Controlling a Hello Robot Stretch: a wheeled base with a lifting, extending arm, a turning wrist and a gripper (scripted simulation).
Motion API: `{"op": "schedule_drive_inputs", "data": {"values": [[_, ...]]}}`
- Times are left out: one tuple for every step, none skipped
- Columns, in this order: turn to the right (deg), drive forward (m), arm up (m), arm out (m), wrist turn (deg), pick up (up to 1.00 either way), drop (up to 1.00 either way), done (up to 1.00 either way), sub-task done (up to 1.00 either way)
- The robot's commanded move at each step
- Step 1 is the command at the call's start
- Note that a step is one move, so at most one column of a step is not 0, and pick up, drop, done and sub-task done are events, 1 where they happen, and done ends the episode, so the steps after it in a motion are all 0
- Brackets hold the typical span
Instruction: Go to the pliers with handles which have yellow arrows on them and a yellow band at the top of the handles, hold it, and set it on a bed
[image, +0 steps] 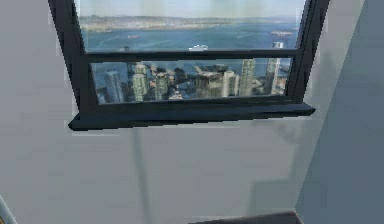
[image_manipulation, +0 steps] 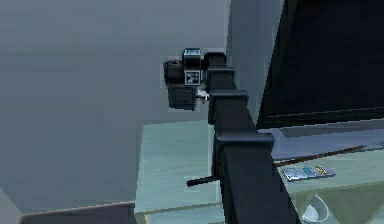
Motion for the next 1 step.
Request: {"op": "schedule_drive_inputs", "data": {"values": [[0.0, 0.0, 0.0, 0.0, -45.0, 0.0, 0.0, 0.0, 0.0]]}}
